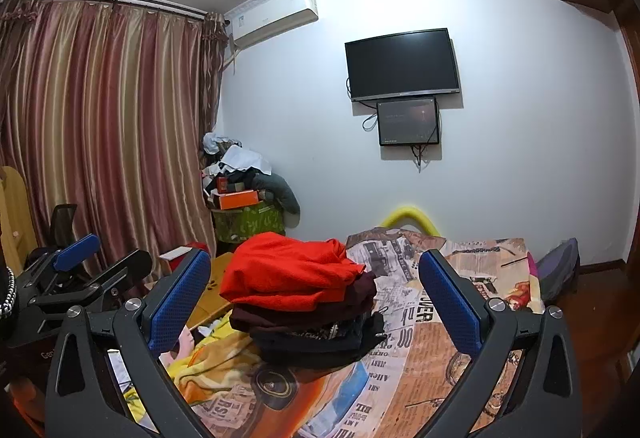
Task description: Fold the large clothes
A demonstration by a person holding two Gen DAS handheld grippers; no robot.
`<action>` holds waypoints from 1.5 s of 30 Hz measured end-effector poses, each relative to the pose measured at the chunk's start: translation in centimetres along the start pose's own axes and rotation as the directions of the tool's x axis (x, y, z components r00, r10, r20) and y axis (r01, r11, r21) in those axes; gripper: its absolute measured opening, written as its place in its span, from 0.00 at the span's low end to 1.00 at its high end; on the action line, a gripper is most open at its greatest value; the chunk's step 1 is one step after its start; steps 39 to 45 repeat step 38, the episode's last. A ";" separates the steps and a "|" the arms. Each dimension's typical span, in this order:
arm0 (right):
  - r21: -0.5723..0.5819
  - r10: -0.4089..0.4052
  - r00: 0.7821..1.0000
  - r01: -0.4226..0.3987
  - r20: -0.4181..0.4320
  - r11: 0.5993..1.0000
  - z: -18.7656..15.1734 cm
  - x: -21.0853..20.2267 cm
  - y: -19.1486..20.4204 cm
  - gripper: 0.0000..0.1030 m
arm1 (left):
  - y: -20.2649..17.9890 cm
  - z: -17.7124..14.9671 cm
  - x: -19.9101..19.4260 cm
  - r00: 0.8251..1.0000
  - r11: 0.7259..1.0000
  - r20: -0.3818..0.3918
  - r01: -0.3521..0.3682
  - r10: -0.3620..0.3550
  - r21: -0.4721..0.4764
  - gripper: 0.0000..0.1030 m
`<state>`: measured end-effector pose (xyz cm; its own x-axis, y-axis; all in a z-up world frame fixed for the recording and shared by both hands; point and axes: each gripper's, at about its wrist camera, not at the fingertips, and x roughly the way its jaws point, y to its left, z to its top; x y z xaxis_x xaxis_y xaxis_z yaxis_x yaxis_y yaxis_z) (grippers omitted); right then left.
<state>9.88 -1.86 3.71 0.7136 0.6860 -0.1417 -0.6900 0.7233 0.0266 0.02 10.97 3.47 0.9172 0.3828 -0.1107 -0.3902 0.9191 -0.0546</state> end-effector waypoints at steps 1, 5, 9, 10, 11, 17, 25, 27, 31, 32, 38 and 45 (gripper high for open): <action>0.000 -0.001 1.000 0.001 -0.001 1.000 0.0 0.0 0.0 1.00 | 0.1 0.0 0.0 1.000 1.000 -0.003 0.004 -0.004 -0.004 0.99; 0.001 -0.001 1.000 0.001 -0.003 1.000 0.2 -0.1 0.1 1.00 | 0.2 -0.2 0.2 1.000 1.000 -0.018 0.019 -0.019 -0.018 0.99; 0.002 0.000 1.000 0.000 -0.003 1.000 0.2 -0.1 0.1 1.00 | 0.3 -0.2 0.3 0.999 1.000 -0.023 0.022 -0.022 -0.022 0.99; 0.001 0.000 1.000 0.000 -0.004 1.000 0.1 -0.1 0.1 1.00 | 0.3 -0.2 0.4 0.999 1.000 -0.023 0.022 -0.022 -0.022 0.99; 0.001 -0.001 1.000 0.001 -0.003 1.000 0.2 -0.1 0.1 1.00 | 0.3 -0.2 0.3 0.999 1.000 -0.023 0.022 -0.023 -0.022 0.99; 0.001 -0.003 1.000 0.003 -0.003 1.000 0.1 -0.1 0.1 1.00 | 0.3 -0.4 0.0 0.999 0.999 -0.015 0.037 -0.038 -0.028 0.99; 0.013 -0.005 1.000 0.005 0.001 1.000 0.1 -0.2 0.0 1.00 | 0.1 -0.3 0.0 0.999 0.998 -0.014 0.048 -0.048 -0.032 0.99; 0.014 -0.006 1.000 0.006 -0.001 1.000 0.0 -0.1 -0.1 1.00 | 0.1 -0.3 -0.1 0.998 0.998 -0.017 0.053 -0.053 -0.041 0.99; 0.016 -0.008 1.000 0.008 -0.002 1.000 0.0 -0.1 -0.1 1.00 | 0.0 -0.2 -0.1 0.999 0.998 -0.018 0.045 -0.046 -0.046 0.99; 0.017 -0.007 1.000 0.007 -0.002 1.000 0.0 -0.1 -0.1 1.00 | -0.1 -0.2 0.0 0.999 0.998 -0.018 0.042 -0.043 -0.045 0.99; 0.026 -0.007 1.000 0.007 -0.011 1.000 -0.1 0.3 -0.1 1.00 | -0.4 -0.1 -0.1 0.999 0.998 -0.022 0.040 -0.041 -0.038 0.99; 0.026 -0.007 1.000 0.007 -0.011 1.000 -0.1 0.3 -0.1 1.00 | -0.4 -0.1 -0.1 0.999 0.998 -0.022 0.040 -0.041 -0.038 0.99</action>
